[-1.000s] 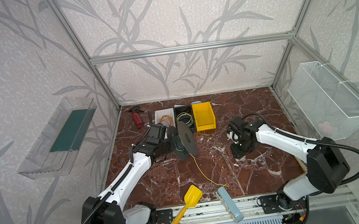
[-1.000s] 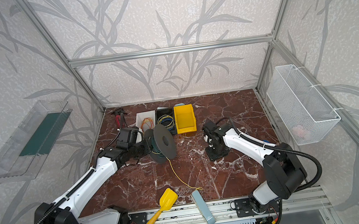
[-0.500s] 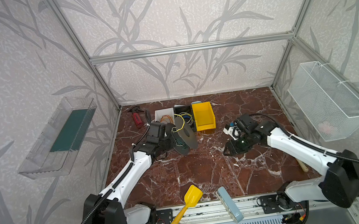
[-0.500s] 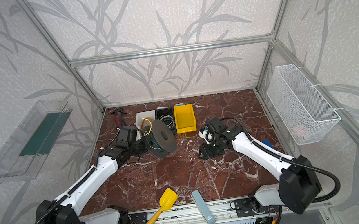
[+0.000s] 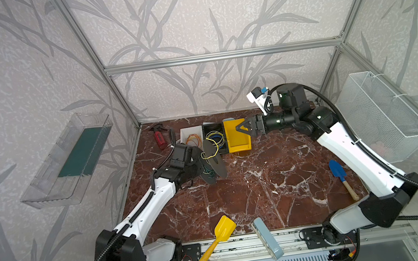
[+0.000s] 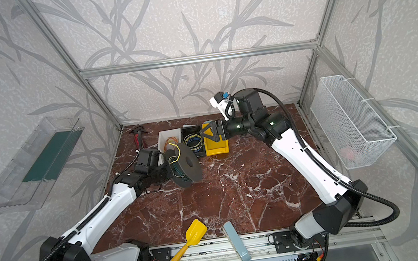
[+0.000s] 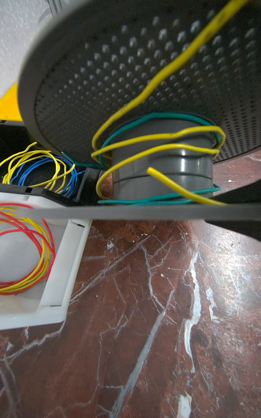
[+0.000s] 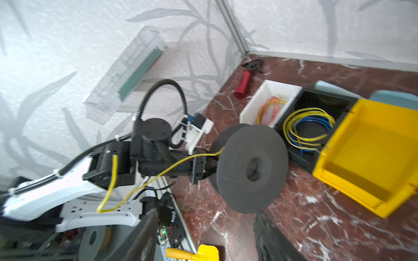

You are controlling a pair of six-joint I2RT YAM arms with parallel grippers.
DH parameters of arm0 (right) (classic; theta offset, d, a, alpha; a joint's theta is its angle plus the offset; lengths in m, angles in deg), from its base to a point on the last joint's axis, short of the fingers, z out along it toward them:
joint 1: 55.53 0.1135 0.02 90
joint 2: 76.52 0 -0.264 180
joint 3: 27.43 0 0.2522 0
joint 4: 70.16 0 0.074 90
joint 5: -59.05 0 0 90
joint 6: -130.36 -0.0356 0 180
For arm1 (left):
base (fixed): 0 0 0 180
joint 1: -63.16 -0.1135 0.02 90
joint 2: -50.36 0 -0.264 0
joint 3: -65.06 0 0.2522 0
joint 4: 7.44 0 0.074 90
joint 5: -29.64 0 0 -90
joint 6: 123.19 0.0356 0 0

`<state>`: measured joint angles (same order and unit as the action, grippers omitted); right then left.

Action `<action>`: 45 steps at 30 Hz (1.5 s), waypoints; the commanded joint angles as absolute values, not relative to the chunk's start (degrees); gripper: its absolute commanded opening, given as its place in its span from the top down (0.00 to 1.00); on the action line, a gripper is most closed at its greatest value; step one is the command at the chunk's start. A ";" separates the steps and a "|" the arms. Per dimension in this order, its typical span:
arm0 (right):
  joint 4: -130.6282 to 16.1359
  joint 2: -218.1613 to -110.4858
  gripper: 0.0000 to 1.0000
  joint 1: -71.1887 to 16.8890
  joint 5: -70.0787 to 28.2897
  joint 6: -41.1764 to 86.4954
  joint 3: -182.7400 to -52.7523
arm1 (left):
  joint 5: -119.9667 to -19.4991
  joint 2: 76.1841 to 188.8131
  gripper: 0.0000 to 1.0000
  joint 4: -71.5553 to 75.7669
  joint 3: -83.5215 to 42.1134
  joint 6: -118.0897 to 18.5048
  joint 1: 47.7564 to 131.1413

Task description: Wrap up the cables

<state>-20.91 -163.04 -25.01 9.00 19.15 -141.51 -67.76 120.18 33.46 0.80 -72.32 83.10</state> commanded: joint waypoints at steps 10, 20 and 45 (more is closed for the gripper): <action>3.42 -183.28 0.28 -17.40 19.33 37.22 -175.38 | -66.77 117.67 1.00 32.96 -1.52 -70.80 83.89; 19.70 -197.29 0.33 -13.53 17.59 43.38 -197.90 | -66.31 117.24 1.00 33.87 -1.87 -70.19 84.26; 25.86 -190.73 1.00 -10.92 7.51 45.75 -193.00 | -66.68 116.23 1.00 32.18 -1.81 -73.06 83.66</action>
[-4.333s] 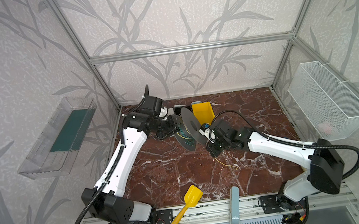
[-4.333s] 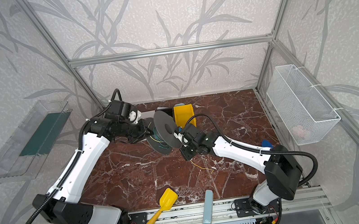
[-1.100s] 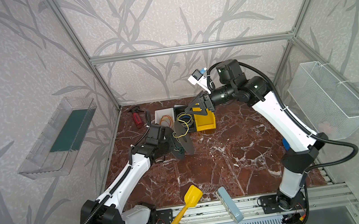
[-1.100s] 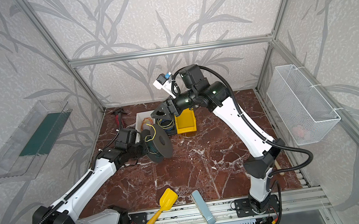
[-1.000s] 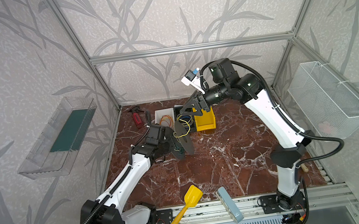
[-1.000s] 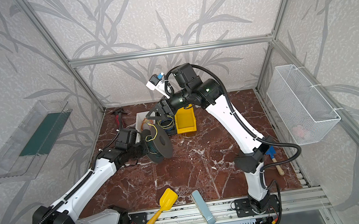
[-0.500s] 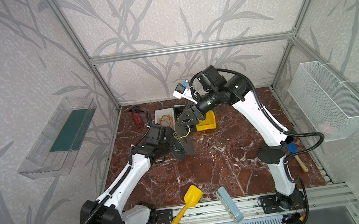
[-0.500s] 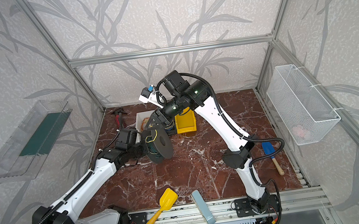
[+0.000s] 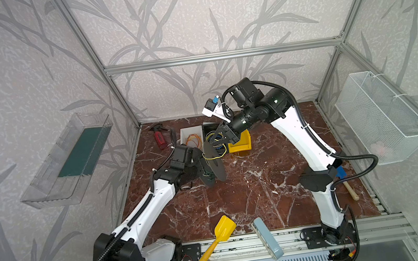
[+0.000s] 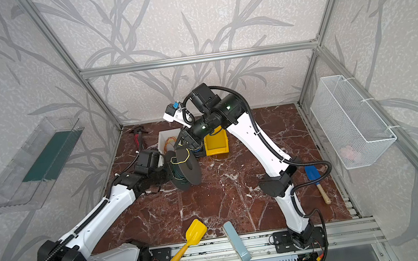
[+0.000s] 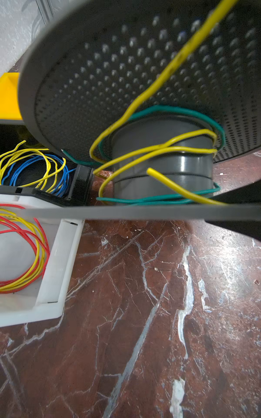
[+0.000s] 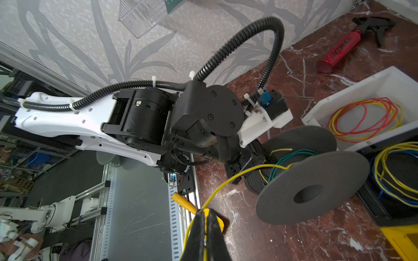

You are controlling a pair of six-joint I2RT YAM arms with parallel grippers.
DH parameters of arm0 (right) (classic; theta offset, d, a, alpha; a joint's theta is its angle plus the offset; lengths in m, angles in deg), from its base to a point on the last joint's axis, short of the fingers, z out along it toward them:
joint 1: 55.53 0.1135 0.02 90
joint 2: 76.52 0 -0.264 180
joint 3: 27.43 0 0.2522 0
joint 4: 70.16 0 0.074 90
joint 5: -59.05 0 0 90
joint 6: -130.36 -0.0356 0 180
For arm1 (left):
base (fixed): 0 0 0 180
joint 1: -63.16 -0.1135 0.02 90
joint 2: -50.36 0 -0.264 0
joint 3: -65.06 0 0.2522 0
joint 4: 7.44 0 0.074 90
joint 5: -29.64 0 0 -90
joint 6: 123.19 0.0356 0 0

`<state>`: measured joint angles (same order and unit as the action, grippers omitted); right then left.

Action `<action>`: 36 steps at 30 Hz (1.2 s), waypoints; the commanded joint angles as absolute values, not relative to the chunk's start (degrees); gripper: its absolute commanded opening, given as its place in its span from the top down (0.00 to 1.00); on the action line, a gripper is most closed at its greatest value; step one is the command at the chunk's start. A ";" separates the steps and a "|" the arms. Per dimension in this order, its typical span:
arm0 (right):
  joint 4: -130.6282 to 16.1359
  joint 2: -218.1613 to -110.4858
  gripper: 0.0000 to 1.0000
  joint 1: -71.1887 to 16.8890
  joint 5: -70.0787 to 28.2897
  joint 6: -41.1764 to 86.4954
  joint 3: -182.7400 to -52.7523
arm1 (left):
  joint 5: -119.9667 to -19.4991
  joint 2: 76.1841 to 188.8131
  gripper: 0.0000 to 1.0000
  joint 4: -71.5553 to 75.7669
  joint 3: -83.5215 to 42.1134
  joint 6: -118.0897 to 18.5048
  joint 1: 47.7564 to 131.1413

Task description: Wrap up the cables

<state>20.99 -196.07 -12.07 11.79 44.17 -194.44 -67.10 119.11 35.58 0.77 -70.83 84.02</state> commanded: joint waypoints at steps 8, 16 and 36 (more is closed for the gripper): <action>-4.30 -155.07 1.00 -9.12 1.05 29.59 -137.86 | -69.05 114.81 1.00 25.43 -5.98 -81.81 81.14; -20.13 -136.70 1.00 -33.02 5.86 15.48 -103.18 | -90.08 113.49 1.00 11.00 -9.40 -89.42 72.81; -23.65 -172.31 1.00 -52.91 4.59 19.40 -134.04 | -109.32 104.33 1.00 54.71 -17.80 -54.96 85.52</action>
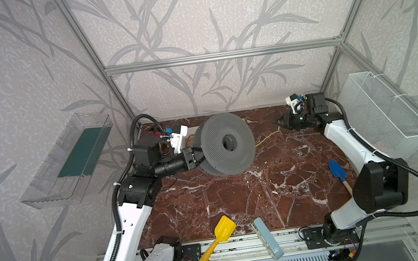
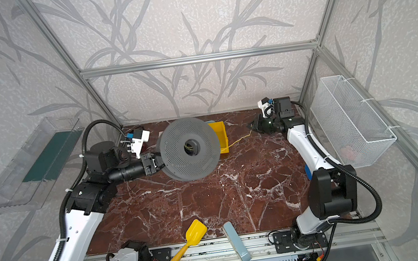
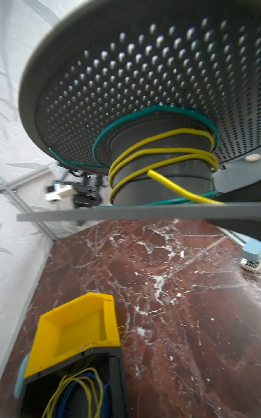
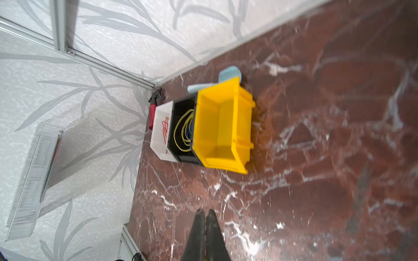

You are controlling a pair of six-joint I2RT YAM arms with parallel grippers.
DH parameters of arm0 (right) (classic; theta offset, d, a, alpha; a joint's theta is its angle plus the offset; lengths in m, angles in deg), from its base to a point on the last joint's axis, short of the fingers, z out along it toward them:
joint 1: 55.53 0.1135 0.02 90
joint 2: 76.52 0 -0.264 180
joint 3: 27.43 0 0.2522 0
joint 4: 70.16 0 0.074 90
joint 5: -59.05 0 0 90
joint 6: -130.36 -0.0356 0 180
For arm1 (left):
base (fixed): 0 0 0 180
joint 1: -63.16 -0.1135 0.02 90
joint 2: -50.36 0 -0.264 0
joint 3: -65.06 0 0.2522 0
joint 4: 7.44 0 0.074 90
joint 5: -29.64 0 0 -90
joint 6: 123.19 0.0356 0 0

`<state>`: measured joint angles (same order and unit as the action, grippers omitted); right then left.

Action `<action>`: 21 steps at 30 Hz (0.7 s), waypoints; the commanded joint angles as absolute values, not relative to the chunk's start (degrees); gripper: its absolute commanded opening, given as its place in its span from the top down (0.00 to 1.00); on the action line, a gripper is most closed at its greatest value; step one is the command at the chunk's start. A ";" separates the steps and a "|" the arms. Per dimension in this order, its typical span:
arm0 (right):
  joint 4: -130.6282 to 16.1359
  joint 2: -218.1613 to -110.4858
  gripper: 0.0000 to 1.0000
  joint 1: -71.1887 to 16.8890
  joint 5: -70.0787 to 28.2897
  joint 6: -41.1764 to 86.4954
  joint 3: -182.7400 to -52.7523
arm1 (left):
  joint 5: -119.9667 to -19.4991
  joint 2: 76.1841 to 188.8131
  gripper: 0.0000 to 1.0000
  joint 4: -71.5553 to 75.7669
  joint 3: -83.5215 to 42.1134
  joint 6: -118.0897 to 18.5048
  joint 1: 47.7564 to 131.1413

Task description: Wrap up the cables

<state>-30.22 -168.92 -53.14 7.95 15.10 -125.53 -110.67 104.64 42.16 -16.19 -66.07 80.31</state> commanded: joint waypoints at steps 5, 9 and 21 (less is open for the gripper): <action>-17.97 -177.39 1.00 -44.62 2.17 22.03 -148.70 | -92.95 108.78 1.00 61.34 -17.06 -49.14 97.16; -13.15 -180.70 1.00 -37.32 2.87 23.07 -159.63 | -76.92 113.89 1.00 64.90 -18.92 -46.44 101.21; -1.66 -182.53 1.00 -16.76 -0.71 24.09 -180.76 | -59.40 131.72 1.00 48.16 -26.49 -70.07 104.43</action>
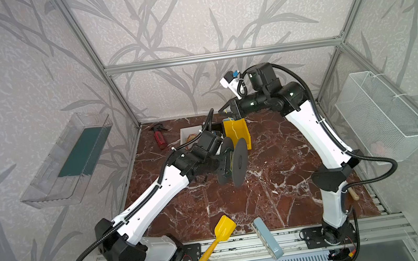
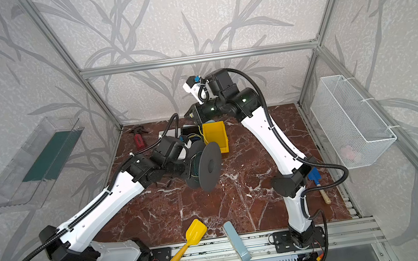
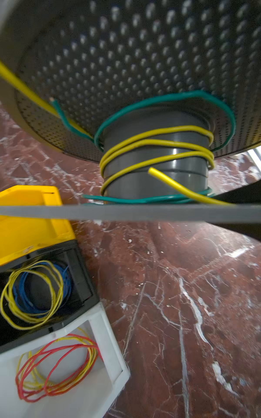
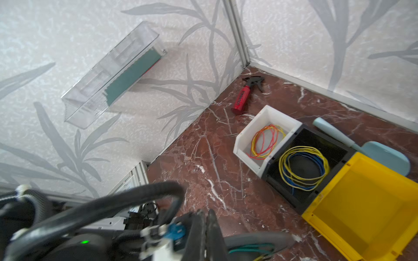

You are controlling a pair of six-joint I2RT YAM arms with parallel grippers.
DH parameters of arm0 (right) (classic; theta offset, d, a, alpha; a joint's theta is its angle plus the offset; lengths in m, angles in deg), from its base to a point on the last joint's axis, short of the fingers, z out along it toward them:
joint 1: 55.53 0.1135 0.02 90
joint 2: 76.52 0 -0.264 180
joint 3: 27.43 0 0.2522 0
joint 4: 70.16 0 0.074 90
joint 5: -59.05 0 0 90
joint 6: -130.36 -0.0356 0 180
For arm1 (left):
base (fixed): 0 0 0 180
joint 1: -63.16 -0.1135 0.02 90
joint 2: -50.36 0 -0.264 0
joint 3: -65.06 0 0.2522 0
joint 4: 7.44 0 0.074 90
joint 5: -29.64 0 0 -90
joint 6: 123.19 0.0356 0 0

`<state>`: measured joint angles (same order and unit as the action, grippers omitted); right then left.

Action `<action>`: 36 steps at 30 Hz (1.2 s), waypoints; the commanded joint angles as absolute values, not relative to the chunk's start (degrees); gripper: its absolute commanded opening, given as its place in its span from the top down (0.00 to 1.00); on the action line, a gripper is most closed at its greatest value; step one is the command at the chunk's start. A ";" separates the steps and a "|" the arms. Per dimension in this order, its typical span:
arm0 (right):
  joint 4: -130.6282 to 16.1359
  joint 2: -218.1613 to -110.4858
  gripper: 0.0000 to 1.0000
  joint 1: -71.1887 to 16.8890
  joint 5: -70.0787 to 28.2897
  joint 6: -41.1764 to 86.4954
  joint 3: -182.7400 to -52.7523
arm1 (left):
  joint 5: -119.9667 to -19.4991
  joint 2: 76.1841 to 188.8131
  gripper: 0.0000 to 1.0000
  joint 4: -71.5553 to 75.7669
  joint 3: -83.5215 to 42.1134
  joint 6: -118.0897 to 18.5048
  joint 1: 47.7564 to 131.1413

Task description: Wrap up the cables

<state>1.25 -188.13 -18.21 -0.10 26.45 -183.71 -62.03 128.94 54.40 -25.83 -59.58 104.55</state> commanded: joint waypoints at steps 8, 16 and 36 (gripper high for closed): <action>-28.82 -157.89 1.00 -15.71 -6.28 9.29 -138.91 | -64.85 138.81 1.00 29.60 -27.25 -88.52 100.55; -38.02 -142.53 1.00 -15.63 -12.67 4.49 -116.31 | -67.36 141.98 1.00 13.16 -27.27 -100.98 99.75; -57.85 -116.69 1.00 -21.62 -37.21 -1.70 -78.09 | -70.44 143.17 1.00 -22.90 -21.61 -117.88 101.56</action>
